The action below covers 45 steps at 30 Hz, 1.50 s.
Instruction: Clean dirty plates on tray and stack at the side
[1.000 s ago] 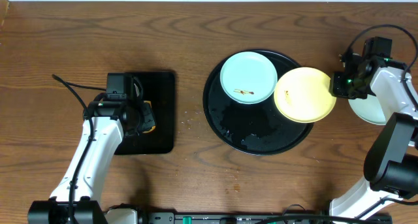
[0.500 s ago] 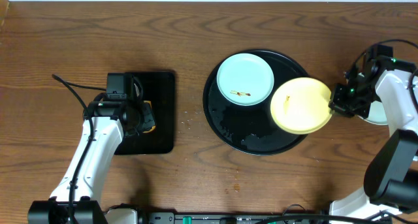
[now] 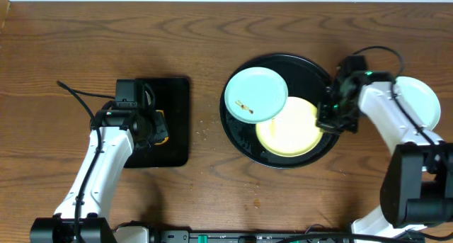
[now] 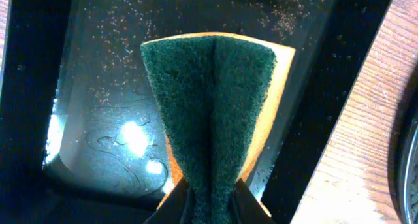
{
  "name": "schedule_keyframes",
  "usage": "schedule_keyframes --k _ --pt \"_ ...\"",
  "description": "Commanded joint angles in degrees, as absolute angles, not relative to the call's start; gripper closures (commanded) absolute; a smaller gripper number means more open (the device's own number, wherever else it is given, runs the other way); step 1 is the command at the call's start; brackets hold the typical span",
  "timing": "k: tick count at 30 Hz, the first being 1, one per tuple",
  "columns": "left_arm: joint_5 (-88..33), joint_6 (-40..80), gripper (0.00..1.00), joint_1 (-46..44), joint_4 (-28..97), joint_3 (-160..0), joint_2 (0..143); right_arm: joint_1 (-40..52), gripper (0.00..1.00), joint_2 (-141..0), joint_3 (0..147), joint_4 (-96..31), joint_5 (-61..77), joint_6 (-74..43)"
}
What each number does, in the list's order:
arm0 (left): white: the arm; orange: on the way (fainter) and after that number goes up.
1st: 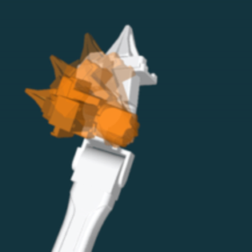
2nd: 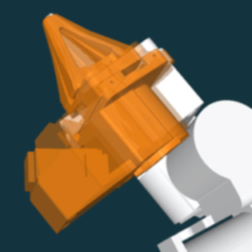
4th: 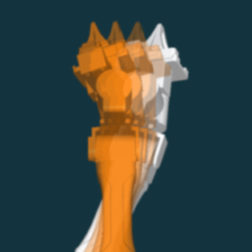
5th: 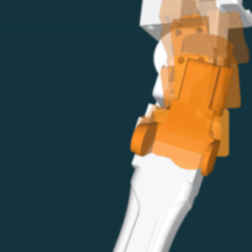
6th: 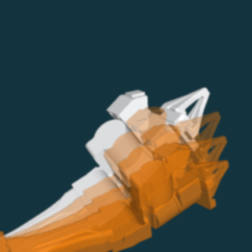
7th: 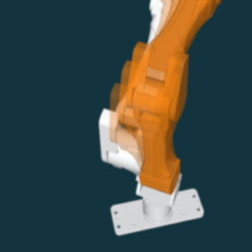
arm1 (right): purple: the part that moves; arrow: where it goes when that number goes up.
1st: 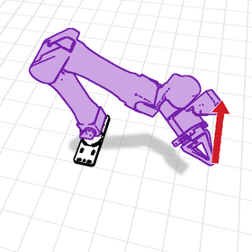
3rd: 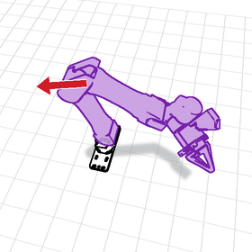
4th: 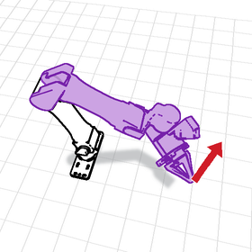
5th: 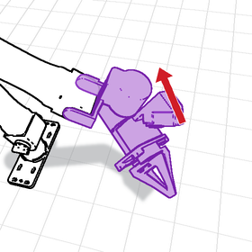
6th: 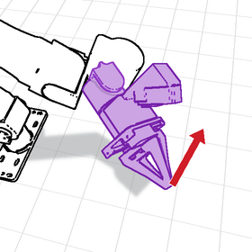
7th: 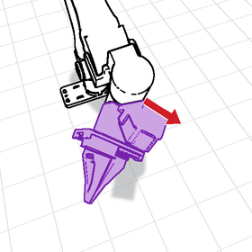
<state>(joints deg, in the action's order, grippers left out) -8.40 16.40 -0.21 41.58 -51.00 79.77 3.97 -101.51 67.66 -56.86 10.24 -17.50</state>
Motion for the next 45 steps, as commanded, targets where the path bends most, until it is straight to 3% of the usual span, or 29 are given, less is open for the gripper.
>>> schedule_keyframes --k 1,9,12,21,24,28,39,45 --pt "-7.9 15.0 0.85 0.0 41.9 -51.2 79.7 7.2 0.99 -101.0 65.1 -53.7 8.7 -23.6" --pt "-7.9 15.0 0.85 0.0 41.9 -51.2 79.7 7.6 0.98 -101.0 64.1 -52.6 2.7 -21.9" --pt "-7.9 15.0 0.85 0.0 41.9 -51.2 79.7 6.4 0.86 -100.9 64.7 -52.3 3.2 -19.7" --pt "-7.9 15.0 0.85 0.0 41.5 -51.2 79.7 5.3 0.74 -100.9 74.6 -54.9 13.8 -6.2" --pt "-7.9 15.0 0.85 0.0 41.5 -51.2 79.7 6.5 0.8 -101.2 73.7 -53.6 15.5 -5.5" --pt "-7.9 15.0 0.85 0.0 41.5 -51.2 79.7 9.5 0.99 -101.4 70.9 -51.5 15.7 -5.1" --pt "-7.9 15.0 0.85 0.0 41.5 -51.2 79.7 21.1 0.99 -101.4 65.3 -40.7 23.8 -5.1" --pt "-7.9 15.0 0.85 0.0 41.5 -51.2 79.7 26.2 0.99 -101.4 64.3 -34.2 11.2 -8.3"
